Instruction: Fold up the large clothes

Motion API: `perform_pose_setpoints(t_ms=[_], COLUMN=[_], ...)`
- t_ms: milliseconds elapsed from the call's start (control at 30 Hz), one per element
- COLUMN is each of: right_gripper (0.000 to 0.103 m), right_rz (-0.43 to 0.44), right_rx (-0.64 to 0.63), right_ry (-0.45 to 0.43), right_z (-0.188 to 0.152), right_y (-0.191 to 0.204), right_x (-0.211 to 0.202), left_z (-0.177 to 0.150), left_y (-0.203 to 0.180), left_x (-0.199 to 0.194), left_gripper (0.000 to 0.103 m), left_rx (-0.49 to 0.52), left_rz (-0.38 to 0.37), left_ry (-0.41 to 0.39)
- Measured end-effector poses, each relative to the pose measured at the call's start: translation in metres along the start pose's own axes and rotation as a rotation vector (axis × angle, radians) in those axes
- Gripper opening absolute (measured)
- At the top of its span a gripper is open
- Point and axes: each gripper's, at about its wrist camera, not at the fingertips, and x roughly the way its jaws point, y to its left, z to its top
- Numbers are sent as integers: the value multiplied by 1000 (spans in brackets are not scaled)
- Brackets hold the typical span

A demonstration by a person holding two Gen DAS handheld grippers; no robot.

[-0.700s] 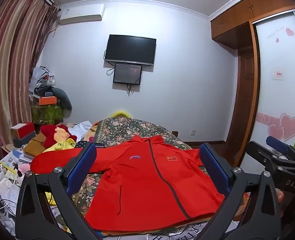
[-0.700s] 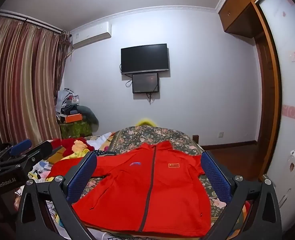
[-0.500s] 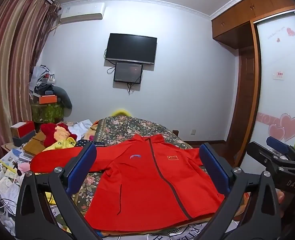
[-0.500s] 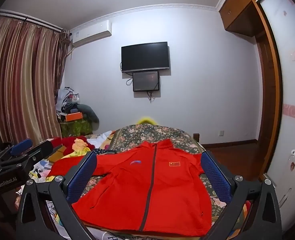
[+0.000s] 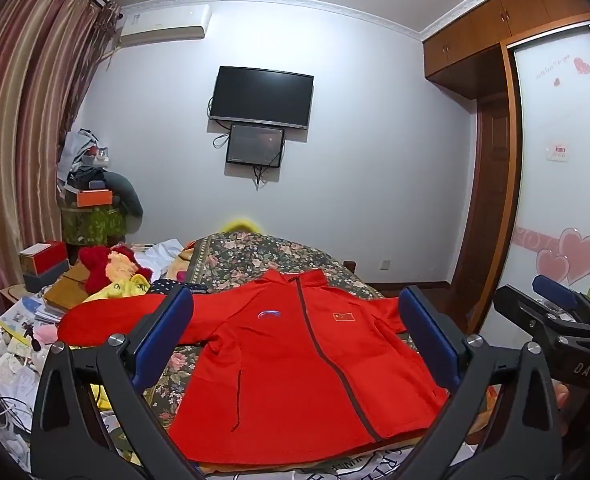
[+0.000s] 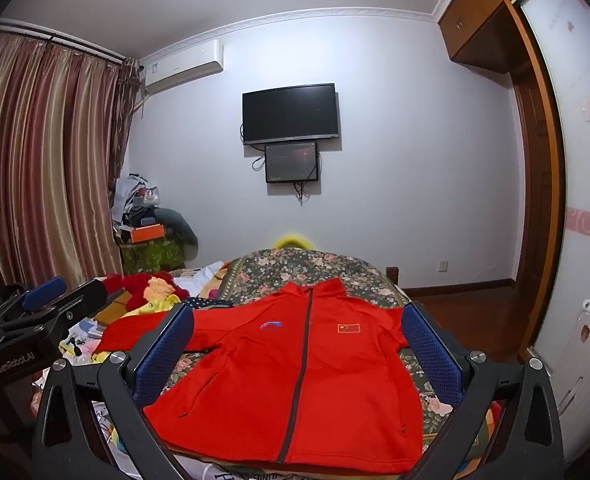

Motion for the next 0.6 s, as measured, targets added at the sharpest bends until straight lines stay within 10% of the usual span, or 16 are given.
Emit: perform_pose_setpoints(t_ms=[600], right_gripper=[103], right_rz=[3], right_rx=[3], right_ry=[-1], right_z=[2], right_y=[-2], right_x=[5], left_z=[0], left_y=[1], left_x=[3], left_gripper=[103], left_rx=[-1], left_rz=[-6], left_ry=[7])
